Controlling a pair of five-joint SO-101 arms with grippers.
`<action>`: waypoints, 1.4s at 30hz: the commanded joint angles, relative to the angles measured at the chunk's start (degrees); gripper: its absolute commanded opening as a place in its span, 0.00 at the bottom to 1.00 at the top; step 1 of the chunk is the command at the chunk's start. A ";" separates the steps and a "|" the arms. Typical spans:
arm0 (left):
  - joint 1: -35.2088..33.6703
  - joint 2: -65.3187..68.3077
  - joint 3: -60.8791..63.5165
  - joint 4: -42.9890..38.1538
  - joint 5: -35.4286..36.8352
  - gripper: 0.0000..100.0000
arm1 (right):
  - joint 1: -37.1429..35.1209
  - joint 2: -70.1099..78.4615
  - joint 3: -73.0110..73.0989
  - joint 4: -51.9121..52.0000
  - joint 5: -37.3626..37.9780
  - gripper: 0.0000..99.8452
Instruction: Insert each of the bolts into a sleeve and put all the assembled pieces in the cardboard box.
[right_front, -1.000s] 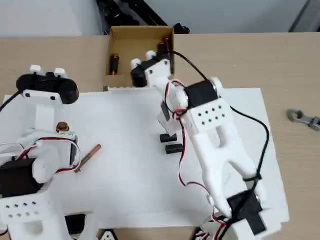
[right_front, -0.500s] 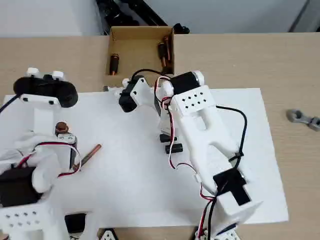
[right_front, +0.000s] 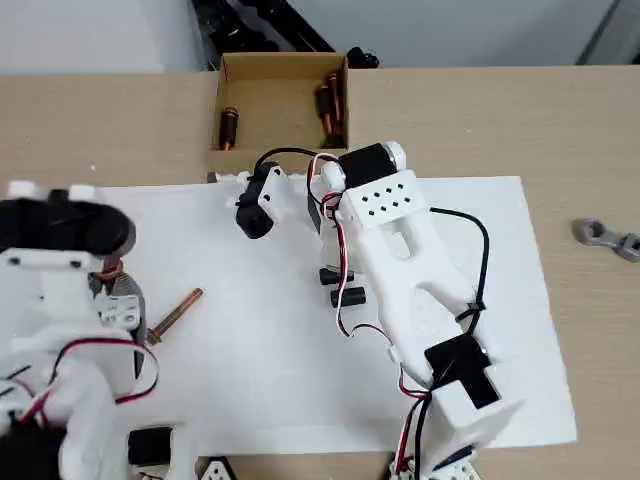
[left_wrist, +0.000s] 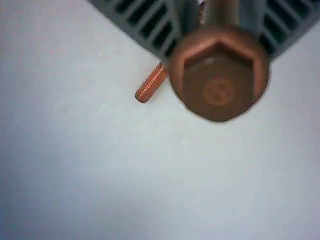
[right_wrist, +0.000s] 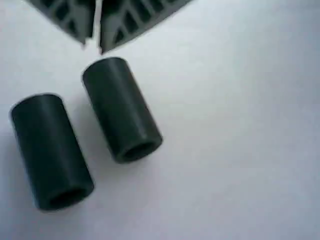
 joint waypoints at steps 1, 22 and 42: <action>-0.62 -0.26 -0.22 0.44 0.62 0.01 | -1.71 -0.31 -2.20 0.40 0.53 0.01; -0.62 -0.53 2.24 0.26 0.62 0.01 | -2.33 -0.22 3.43 -1.27 5.98 0.14; -0.62 -0.53 2.24 0.26 0.62 0.01 | -0.75 7.08 2.99 -4.18 13.71 0.08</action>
